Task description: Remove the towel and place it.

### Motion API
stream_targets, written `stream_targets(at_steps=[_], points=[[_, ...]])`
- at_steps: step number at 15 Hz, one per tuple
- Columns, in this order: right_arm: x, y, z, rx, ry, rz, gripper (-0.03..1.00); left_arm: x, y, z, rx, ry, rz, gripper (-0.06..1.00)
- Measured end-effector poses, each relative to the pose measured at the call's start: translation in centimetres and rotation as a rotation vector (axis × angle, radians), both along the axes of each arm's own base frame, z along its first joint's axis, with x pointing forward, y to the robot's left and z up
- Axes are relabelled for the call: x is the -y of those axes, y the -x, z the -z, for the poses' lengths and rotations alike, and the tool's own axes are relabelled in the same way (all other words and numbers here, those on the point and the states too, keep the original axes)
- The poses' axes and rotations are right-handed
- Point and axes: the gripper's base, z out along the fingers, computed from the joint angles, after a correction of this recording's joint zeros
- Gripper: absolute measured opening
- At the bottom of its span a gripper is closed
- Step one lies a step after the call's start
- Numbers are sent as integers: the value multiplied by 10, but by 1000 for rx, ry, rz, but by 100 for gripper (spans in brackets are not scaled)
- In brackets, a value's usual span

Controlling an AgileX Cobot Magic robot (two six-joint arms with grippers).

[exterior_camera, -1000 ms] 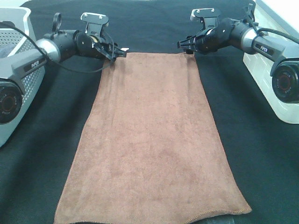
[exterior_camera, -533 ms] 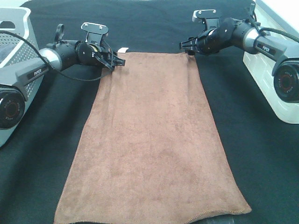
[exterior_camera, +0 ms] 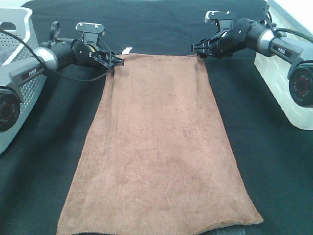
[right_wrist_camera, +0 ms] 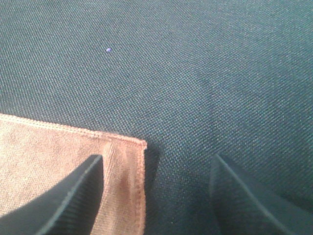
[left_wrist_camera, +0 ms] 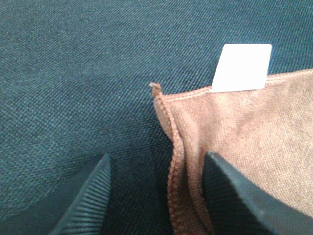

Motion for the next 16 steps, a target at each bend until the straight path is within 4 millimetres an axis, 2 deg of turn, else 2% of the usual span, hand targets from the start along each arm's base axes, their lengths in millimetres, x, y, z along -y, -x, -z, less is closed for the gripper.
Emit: stream_targets(at_steps=[3,4,6,8,9,10,12,14,15,16], points=[[0,1,1,-12,1,-3,62,-3,-3,-25,38,8,-6,52],[-1,2,-1,-35,3,-11,62,-4,-3,-41,62,13,-7,52],[-1,4,-12,-51,3,-22,62,-4,-3,-55,78,16,-6,52],[-2,8,-44,-56,0,-41,65,-4,0,-72,40,9,-2,53],[-2,13,-71,-65,-1,-58,68,-4,5,-87,-10,0,3,57],[-3,18,-90,-71,-3,-68,73,-5,10,-100,-55,-9,8,63],[-2,30,-128,-99,-15,-81,75,-7,20,-130,-111,-20,15,73],[-2,45,-165,-123,-11,-107,75,-9,34,-165,-156,-29,22,74],[-2,45,-165,-123,-11,-107,75,-9,34,-165,-156,-29,22,74],[-1,55,-187,-128,-9,-120,75,-11,42,-183,-180,-38,24,75]])
